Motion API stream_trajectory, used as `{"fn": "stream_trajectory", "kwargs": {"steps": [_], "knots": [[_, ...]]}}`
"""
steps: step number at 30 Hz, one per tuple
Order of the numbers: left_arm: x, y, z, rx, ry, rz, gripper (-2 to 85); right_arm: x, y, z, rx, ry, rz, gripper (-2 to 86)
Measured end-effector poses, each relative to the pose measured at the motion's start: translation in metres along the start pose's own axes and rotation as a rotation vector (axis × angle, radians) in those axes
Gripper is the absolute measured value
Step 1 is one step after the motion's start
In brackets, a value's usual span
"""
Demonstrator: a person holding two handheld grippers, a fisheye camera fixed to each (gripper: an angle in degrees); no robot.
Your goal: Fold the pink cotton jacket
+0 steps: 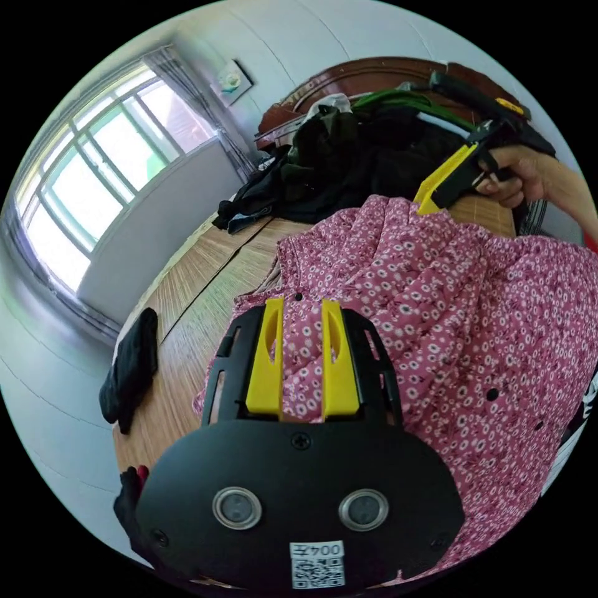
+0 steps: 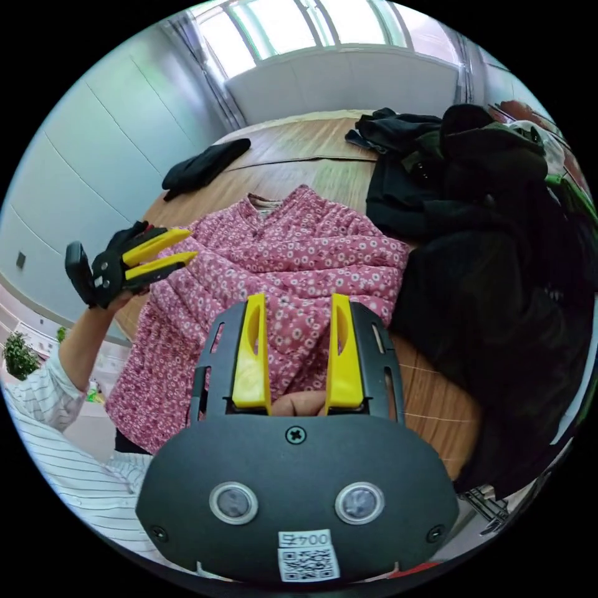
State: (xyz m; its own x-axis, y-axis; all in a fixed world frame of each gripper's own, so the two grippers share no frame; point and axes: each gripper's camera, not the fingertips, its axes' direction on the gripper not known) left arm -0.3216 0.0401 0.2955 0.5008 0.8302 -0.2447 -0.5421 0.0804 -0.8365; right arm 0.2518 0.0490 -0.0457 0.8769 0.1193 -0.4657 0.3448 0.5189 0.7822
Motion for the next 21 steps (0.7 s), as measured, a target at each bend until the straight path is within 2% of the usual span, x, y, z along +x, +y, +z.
{"fn": "stream_trajectory", "kwargs": {"steps": [5, 9, 11, 13, 17, 21], "knots": [[-0.032, -0.008, 0.022, -0.084, 0.198, -0.046, 9.2, 0.004, -0.003, 0.013, -0.049, -0.13, 0.014, 12.4], [-0.027, -0.021, 0.023, -0.089, 0.154, 0.007, 8.8, -0.031, -0.045, -0.006, 0.097, -0.05, -0.128, 10.2], [-0.036, -0.033, 0.021, -0.084, 0.148, -0.003, 8.8, -0.051, -0.08, 0.0, 0.084, -0.036, -0.219, 10.0], [-0.053, -0.044, 0.02, -0.068, 0.195, -0.05, 8.3, -0.076, -0.117, 0.016, 0.021, -0.014, -0.341, 10.6], [-0.084, -0.053, 0.038, -0.116, 0.422, -0.133, 7.3, -0.122, -0.181, 0.08, -0.229, 0.007, -0.567, 13.1], [-0.091, -0.052, 0.033, -0.072, 0.419, -0.16, 6.2, -0.151, -0.204, 0.132, -0.402, 0.02, -0.706, 14.0]]}}
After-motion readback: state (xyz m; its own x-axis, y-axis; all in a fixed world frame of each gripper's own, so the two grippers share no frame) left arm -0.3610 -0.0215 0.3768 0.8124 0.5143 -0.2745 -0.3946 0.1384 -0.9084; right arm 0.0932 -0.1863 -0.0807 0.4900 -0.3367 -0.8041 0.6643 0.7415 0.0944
